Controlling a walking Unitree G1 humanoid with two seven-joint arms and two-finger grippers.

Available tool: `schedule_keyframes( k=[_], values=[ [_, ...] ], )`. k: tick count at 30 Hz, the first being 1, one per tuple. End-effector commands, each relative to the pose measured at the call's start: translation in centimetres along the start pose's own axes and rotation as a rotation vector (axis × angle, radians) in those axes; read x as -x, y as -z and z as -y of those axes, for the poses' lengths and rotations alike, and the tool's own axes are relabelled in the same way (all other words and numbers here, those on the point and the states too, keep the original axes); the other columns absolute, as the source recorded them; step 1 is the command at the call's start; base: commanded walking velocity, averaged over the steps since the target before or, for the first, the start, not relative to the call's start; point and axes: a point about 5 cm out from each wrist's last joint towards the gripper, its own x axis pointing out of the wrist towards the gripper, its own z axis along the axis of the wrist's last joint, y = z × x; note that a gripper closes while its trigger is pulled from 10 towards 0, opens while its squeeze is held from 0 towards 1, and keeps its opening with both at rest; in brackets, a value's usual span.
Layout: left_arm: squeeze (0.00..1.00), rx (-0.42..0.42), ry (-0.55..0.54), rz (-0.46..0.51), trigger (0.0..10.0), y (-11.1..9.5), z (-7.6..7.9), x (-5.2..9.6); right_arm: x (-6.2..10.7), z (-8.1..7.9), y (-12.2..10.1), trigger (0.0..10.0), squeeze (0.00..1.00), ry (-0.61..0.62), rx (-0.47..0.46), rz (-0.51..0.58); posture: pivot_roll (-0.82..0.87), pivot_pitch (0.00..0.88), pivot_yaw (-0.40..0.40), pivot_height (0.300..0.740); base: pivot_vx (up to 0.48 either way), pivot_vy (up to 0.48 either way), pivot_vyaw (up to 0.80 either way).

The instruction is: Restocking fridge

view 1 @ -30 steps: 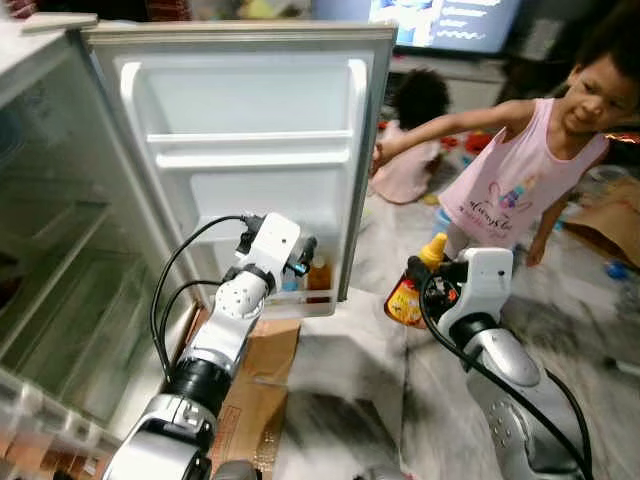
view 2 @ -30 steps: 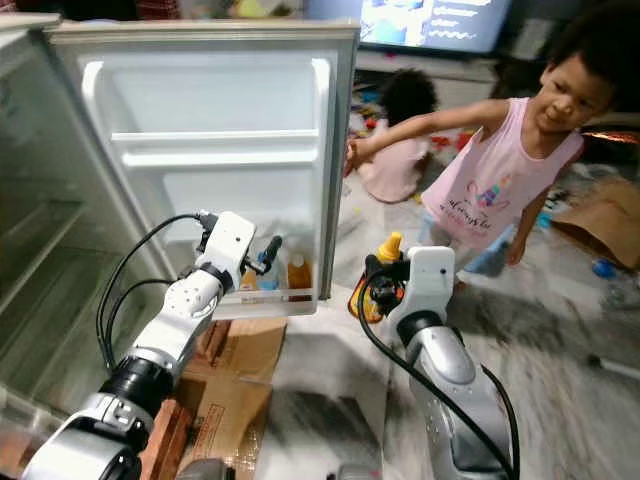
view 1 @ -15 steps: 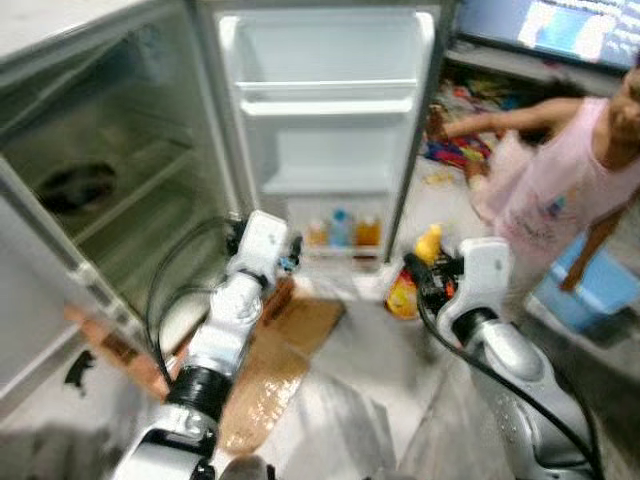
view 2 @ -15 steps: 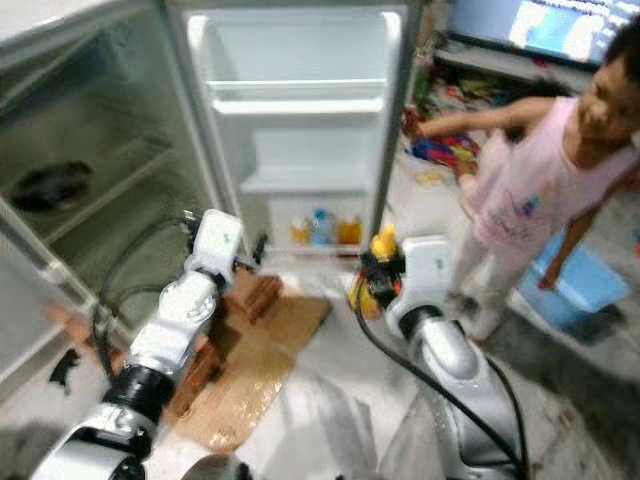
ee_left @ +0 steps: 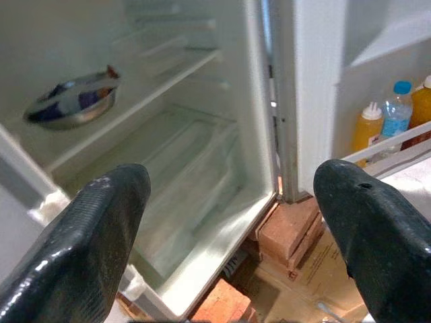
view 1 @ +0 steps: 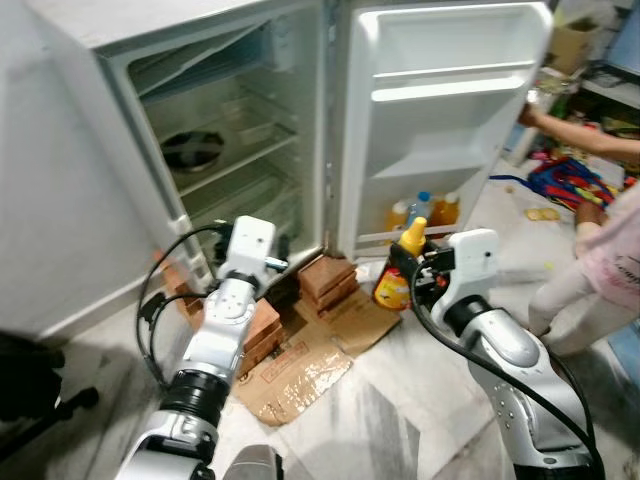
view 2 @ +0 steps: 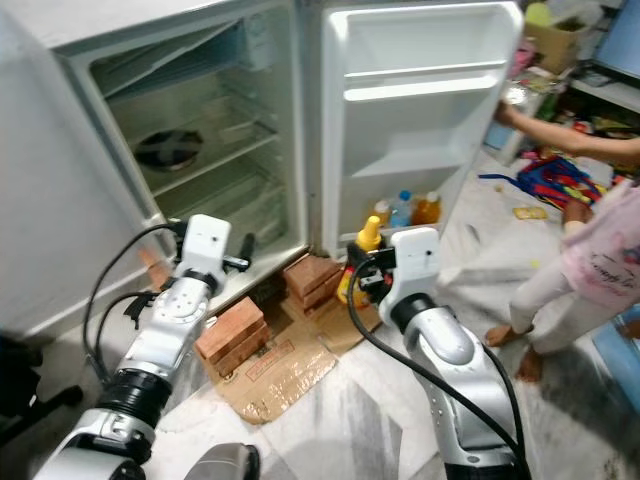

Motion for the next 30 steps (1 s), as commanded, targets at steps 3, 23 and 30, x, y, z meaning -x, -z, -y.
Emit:
schedule_keyframes(
  k=[3,23,30],
  values=[
    [0.0,0.014,-0.04,0.017,10.0,-0.5,-0.9,0.0,-0.3,-0.2,-1.0,10.0,0.0,-0.021,0.012,0.053,-0.03,0.0,-0.013,0.74,0.0,-0.116,0.79],
    [0.0,0.019,-0.08,0.001,10.0,-0.2,-1.3,0.2,-1.2,0.0,-1.3,10.0,0.0,-0.022,0.019,0.08,-0.02,0.0,-0.012,0.74,0.0,-0.47,0.79],
    [0.0,0.023,-0.09,0.0,10.0,-0.2,-1.4,0.2,-1.2,0.2,-1.4,10.0,0.0,0.0,0.019,0.092,-0.02,0.0,-0.013,0.74,0.0,-0.328,0.34]
  ],
)
